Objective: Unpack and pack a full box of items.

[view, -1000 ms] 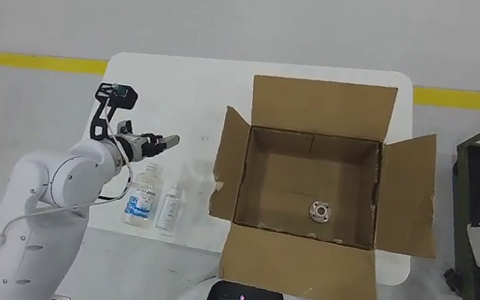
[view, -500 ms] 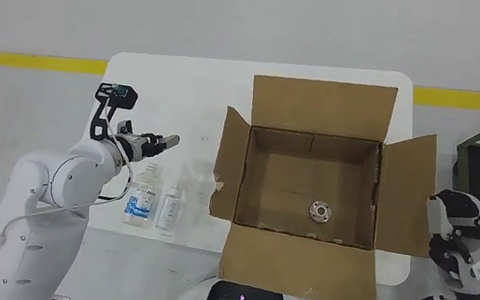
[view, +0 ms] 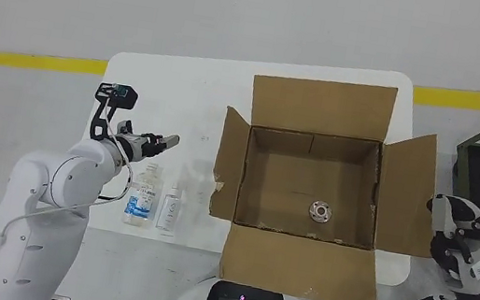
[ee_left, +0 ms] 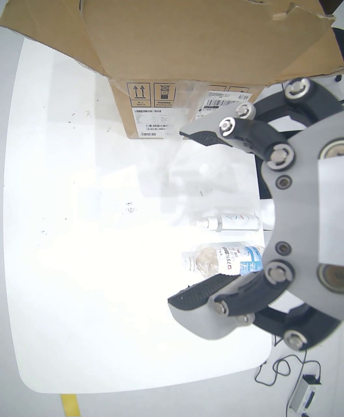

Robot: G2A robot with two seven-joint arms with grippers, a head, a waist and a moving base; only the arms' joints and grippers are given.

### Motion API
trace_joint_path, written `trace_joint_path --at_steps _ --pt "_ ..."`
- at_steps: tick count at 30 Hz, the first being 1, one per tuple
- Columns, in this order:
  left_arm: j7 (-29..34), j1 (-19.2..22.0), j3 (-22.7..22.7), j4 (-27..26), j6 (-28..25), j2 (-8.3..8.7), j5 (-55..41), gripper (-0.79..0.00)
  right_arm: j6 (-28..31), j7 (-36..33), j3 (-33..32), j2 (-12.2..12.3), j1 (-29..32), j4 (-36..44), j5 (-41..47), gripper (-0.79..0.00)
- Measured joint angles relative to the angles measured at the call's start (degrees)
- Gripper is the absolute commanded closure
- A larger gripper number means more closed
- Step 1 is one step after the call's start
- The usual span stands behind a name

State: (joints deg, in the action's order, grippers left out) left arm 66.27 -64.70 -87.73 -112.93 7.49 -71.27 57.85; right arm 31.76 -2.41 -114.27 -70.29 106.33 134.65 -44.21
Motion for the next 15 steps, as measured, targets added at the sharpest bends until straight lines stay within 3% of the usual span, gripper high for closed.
trace_joint_path --at_steps 10,15 --pt "0.0 0.0 0.0 0.0 0.0 0.0 0.0 -0.785 0.2 -1.3 0.3 0.2 -1.3 0.0 -2.0 0.0" --pt "0.0 0.0 0.0 0.0 0.0 0.0 0.0 -0.785 -5.1 -10.6 4.1 0.7 -5.8 0.0 -8.2 0.0"
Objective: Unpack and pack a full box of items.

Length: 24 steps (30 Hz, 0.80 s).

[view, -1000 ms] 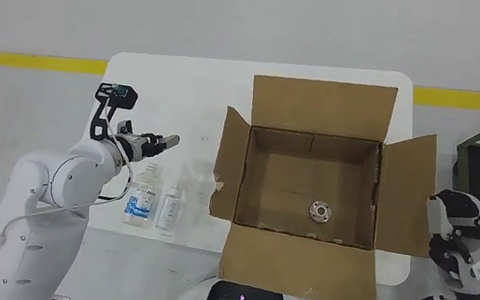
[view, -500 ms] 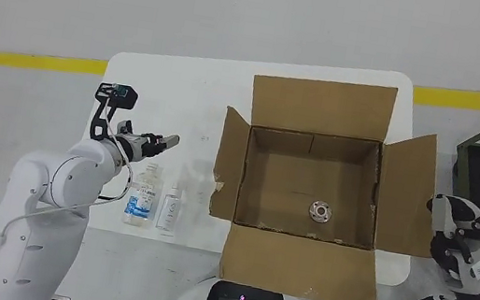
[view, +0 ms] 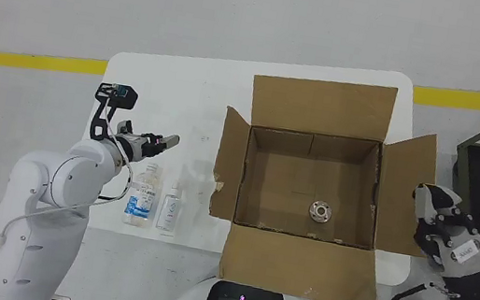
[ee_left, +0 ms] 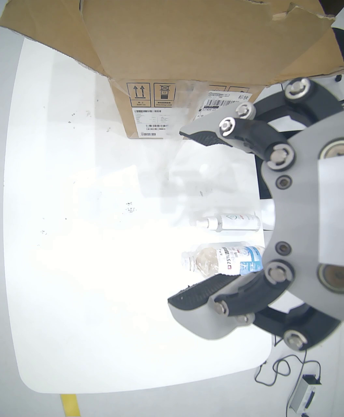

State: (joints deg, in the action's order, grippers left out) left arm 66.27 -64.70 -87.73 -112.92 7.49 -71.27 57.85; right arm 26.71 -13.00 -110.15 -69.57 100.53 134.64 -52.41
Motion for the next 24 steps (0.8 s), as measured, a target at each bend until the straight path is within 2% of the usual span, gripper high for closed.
trace_joint_path --at_steps 4,8,24 --pt "0.0 0.0 0.0 0.0 0.0 0.0 0.0 -0.785 -2.5 -8.0 7.0 0.4 -5.5 0.0 -4.6 0.0" --pt "0.0 0.0 0.0 0.0 0.0 0.0 0.0 -0.785 -5.9 -12.7 13.8 0.4 -8.8 0.0 -7.7 0.0" --pt "0.0 0.0 0.0 0.0 0.0 0.0 0.0 -0.785 -6.0 -12.8 14.1 0.4 -9.0 0.0 -7.8 0.0"
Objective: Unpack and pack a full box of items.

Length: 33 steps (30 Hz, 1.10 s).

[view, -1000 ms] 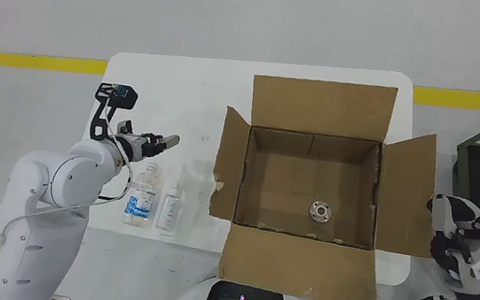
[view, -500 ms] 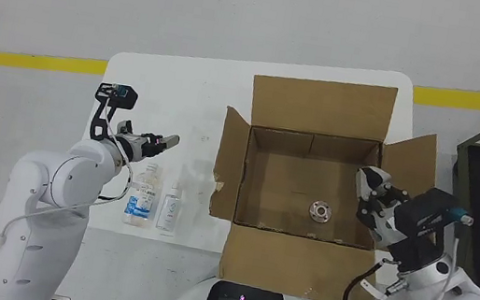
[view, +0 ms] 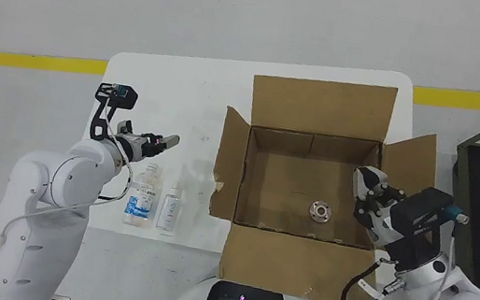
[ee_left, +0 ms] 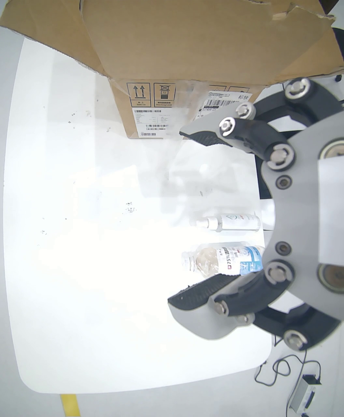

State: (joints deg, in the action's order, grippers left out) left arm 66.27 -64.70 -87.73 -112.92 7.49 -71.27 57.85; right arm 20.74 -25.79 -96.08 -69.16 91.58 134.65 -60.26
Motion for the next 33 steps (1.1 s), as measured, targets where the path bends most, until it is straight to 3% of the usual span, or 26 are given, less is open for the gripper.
trace_joint_path --at_steps 4,8,13,20,33 --pt "0.0 0.0 0.0 0.0 0.0 0.0 0.0 -0.785 -3.3 -2.4 1.1 0.0 -0.2 -0.9 -3.4 0.0" --pt "0.0 0.0 0.0 0.0 0.0 0.0 0.0 -0.785 -11.3 -8.2 7.1 -0.3 -3.1 -1.4 -11.5 0.0" --pt "0.0 0.0 0.0 0.0 0.0 0.0 0.0 -0.785 -15.2 -14.7 13.9 -0.6 -8.2 -4.4 -17.5 0.0" --pt "0.0 0.0 0.0 0.0 0.0 0.0 0.0 -0.785 -19.1 -22.2 17.6 -1.3 -12.9 -10.3 -11.2 0.0" --pt "0.0 0.0 0.0 0.0 0.0 0.0 0.0 -0.785 -19.0 -22.0 17.7 -1.3 -13.0 -10.4 -11.0 0.0"
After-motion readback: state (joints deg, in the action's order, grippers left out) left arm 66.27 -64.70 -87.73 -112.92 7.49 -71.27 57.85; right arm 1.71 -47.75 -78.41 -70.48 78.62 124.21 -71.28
